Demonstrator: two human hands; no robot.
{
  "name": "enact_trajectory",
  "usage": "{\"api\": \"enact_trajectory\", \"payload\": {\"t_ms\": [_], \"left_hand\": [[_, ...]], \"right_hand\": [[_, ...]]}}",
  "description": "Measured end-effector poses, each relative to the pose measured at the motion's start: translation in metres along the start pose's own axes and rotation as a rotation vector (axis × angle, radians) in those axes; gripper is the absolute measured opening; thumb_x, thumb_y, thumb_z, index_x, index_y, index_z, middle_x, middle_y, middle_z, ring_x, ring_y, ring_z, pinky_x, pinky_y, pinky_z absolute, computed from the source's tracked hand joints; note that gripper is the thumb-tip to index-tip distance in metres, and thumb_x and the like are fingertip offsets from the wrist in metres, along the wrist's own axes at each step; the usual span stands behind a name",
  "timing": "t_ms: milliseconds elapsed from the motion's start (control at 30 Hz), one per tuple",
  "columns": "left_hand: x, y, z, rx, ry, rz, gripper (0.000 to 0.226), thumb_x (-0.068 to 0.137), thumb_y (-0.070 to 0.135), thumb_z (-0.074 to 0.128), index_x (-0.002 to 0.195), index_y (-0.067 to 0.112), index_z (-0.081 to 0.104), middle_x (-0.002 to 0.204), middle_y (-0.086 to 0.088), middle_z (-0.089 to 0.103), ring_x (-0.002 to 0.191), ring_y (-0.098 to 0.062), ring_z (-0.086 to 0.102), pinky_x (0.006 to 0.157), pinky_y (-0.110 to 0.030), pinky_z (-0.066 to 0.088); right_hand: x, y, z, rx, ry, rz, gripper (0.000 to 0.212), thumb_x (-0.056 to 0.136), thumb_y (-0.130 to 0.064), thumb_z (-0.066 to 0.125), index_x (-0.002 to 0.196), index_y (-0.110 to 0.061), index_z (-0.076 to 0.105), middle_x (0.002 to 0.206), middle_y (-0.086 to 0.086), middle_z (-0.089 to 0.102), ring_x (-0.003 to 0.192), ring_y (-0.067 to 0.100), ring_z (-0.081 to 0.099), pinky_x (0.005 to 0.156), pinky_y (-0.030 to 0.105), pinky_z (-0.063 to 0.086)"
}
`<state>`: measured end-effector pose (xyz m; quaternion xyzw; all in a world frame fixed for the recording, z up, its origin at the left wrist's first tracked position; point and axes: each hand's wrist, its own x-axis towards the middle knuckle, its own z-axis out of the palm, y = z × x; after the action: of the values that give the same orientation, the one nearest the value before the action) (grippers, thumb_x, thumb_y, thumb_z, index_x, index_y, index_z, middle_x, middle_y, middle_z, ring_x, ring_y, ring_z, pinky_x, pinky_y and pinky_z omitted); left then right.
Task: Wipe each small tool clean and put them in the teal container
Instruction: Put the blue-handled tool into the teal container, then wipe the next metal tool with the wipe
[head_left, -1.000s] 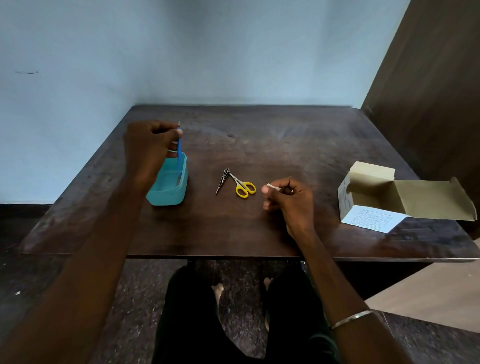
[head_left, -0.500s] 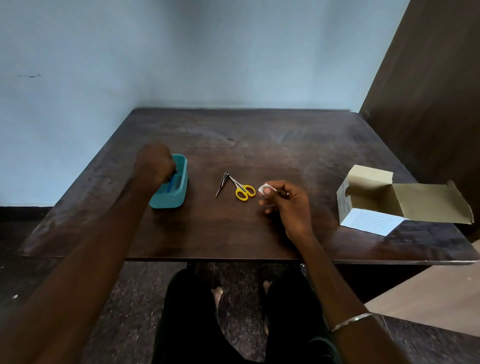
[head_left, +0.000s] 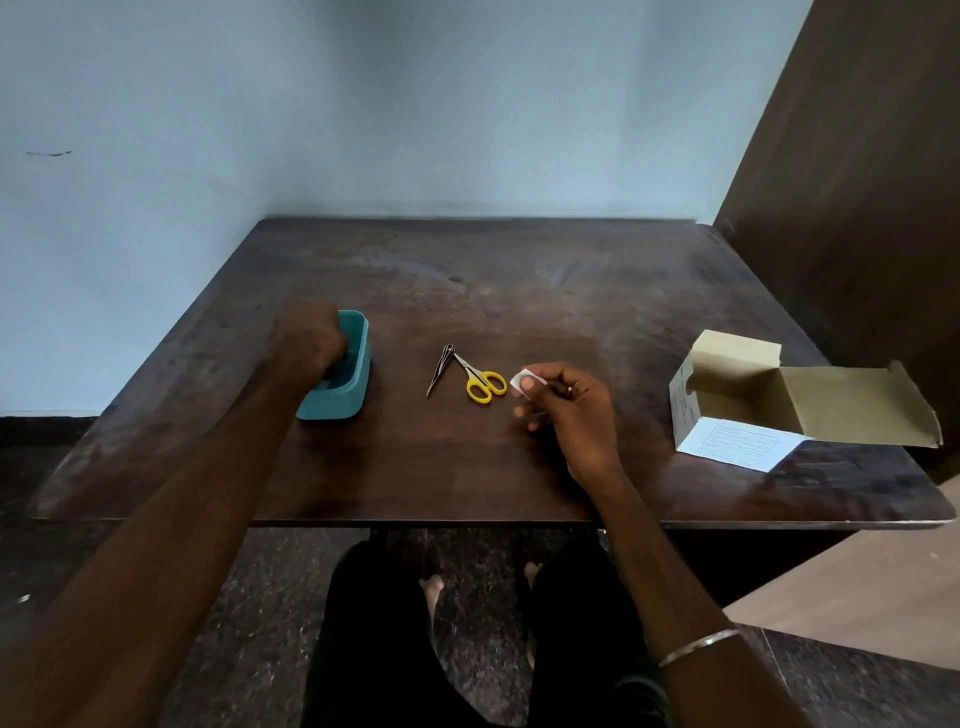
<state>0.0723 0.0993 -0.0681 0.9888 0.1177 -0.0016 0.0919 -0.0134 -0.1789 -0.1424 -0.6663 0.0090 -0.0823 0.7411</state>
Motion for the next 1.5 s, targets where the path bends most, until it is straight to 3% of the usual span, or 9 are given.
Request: {"api": "enact_trajectory", "payload": {"t_ms": [133, 267, 333, 433, 500, 567, 867, 1433, 1500], "left_hand": [[-0.022, 0.013, -0.014, -0.013, 0.269, 0.029, 0.02, 0.083, 0.009, 0.066, 0.098, -0.001, 0.073, 0.097, -0.025, 0.07, 0.093, -0.044, 0.067, 0.077, -0.042, 0.053], [-0.059, 0.045, -0.02, -0.108, 0.538, 0.151, 0.026, 0.093, 0.024, 0.056, 0.111, 0.008, 0.066, 0.111, -0.02, 0.065, 0.097, -0.044, 0.064, 0.079, -0.043, 0.049], [-0.07, 0.058, -0.01, -0.111, 0.513, 0.223, 0.026, 0.094, 0.029, 0.055, 0.104, 0.01, 0.069, 0.105, -0.018, 0.068, 0.092, -0.041, 0.066, 0.076, -0.042, 0.05], [-0.073, 0.072, 0.014, -0.039, 0.254, 0.24, 0.03, 0.09, 0.036, 0.06, 0.095, 0.009, 0.072, 0.093, -0.016, 0.071, 0.087, -0.036, 0.067, 0.067, -0.037, 0.048], [-0.074, 0.077, 0.031, -0.021, 0.101, 0.232, 0.03, 0.088, 0.035, 0.064, 0.093, 0.007, 0.07, 0.096, -0.017, 0.071, 0.089, -0.034, 0.066, 0.064, -0.034, 0.04], [-0.074, 0.078, 0.041, -0.019, 0.052, 0.22, 0.031, 0.088, 0.034, 0.066, 0.097, 0.004, 0.067, 0.1, -0.018, 0.07, 0.093, -0.035, 0.065, 0.067, -0.035, 0.04], [-0.076, 0.075, 0.041, 0.018, 0.071, 0.192, 0.017, 0.092, 0.012, 0.055, 0.098, 0.0, 0.066, 0.102, -0.021, 0.069, 0.095, -0.039, 0.065, 0.074, -0.042, 0.05], [-0.076, 0.063, 0.005, -0.057, 0.268, 0.177, 0.021, 0.09, 0.016, 0.057, 0.077, 0.002, 0.067, 0.07, -0.015, 0.061, 0.075, -0.035, 0.065, 0.061, -0.035, 0.042], [-0.075, 0.062, 0.005, -0.108, 0.318, 0.206, 0.023, 0.091, 0.021, 0.058, 0.082, 0.005, 0.071, 0.074, -0.013, 0.068, 0.075, -0.032, 0.067, 0.063, -0.035, 0.047]], "right_hand": [[0.001, 0.002, -0.001, 0.008, -0.006, -0.005, 0.009, 0.091, -0.004, 0.067, 0.091, -0.012, 0.071, 0.084, 0.007, 0.075, 0.06, 0.02, 0.067, 0.049, 0.027, 0.047], [0.002, 0.003, -0.001, 0.017, -0.008, -0.004, 0.007, 0.091, -0.005, 0.067, 0.092, -0.011, 0.071, 0.086, 0.01, 0.075, 0.06, 0.02, 0.067, 0.049, 0.027, 0.047], [0.002, 0.003, 0.0, 0.02, -0.007, 0.0, 0.006, 0.091, -0.004, 0.067, 0.093, -0.009, 0.071, 0.086, 0.011, 0.075, 0.059, 0.02, 0.066, 0.049, 0.026, 0.047], [0.002, 0.003, -0.001, 0.016, -0.004, -0.002, 0.005, 0.091, -0.005, 0.067, 0.094, -0.007, 0.071, 0.086, 0.013, 0.075, 0.059, 0.02, 0.065, 0.049, 0.026, 0.047], [0.002, 0.004, -0.002, 0.007, -0.007, -0.007, 0.005, 0.091, -0.005, 0.067, 0.095, -0.007, 0.071, 0.087, 0.012, 0.075, 0.06, 0.022, 0.066, 0.05, 0.028, 0.047], [0.002, 0.005, -0.002, -0.003, -0.008, -0.01, 0.006, 0.091, -0.006, 0.067, 0.096, -0.006, 0.071, 0.088, 0.013, 0.075, 0.061, 0.023, 0.066, 0.05, 0.028, 0.047], [0.002, 0.004, -0.003, -0.012, -0.008, -0.013, 0.007, 0.092, -0.006, 0.066, 0.097, -0.005, 0.07, 0.089, 0.014, 0.075, 0.062, 0.022, 0.066, 0.05, 0.028, 0.048], [0.002, 0.004, -0.002, -0.005, -0.008, -0.022, 0.007, 0.091, -0.005, 0.066, 0.096, -0.007, 0.071, 0.089, 0.016, 0.074, 0.059, 0.02, 0.066, 0.05, 0.028, 0.046], [0.002, 0.003, -0.002, 0.025, -0.006, -0.029, 0.008, 0.092, -0.005, 0.065, 0.096, -0.009, 0.07, 0.09, 0.012, 0.075, 0.06, 0.022, 0.065, 0.049, 0.028, 0.046]]}}
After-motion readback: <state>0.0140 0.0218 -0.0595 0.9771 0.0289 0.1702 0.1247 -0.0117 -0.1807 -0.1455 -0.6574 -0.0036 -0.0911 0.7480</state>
